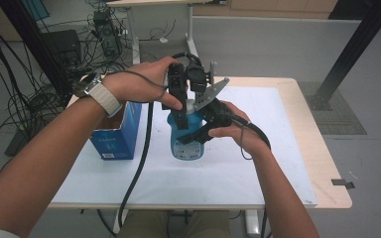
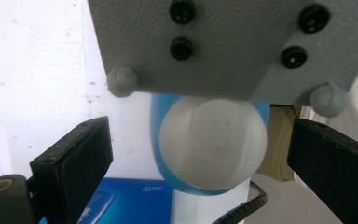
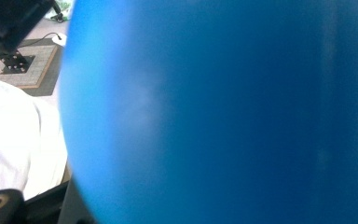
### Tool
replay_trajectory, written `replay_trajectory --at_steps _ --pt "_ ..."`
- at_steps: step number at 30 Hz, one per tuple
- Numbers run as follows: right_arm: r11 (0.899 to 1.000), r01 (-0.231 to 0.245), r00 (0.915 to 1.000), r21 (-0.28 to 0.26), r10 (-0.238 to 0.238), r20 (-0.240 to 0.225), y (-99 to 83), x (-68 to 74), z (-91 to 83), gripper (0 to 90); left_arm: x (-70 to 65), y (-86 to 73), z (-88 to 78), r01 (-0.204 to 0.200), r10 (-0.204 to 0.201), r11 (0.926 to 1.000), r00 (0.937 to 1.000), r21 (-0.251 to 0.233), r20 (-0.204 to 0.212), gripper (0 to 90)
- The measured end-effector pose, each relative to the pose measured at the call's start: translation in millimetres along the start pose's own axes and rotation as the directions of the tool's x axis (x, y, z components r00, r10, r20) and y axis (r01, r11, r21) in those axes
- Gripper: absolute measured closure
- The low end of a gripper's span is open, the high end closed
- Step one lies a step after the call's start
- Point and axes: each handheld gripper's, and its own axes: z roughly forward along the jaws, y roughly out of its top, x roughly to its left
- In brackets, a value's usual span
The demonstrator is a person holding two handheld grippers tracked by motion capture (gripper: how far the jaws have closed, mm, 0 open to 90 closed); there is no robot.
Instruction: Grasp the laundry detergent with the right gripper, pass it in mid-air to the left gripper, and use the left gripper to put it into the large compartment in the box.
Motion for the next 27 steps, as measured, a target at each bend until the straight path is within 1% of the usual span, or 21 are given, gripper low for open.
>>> replay_trajectory --at_steps 20,24,27 --pt "1.0 0.001 1.0 -0.001 -0.001 -0.001 -0.7 0.8 -1.4 43.4 -1.0 -0.2 0.4 -0.002 0.002 1.0 1.0 -0.002 -0.003 7.3" --pt "1.0 -0.011 0.9999 0.005 0.011 -0.004 -0.7 1.5 -1.5 43.4 -1.4 -0.8 0.3 -0.002 0.002 1.0 1.0 -0.003 -0.002 7.3" --pt "1.0 -0.012 0.9999 0.006 0.012 -0.004 -0.5 1.4 -1.5 43.4 -1.2 -0.9 0.5 0.002 -0.002 1.0 1.0 0.0 -0.001 7.3"
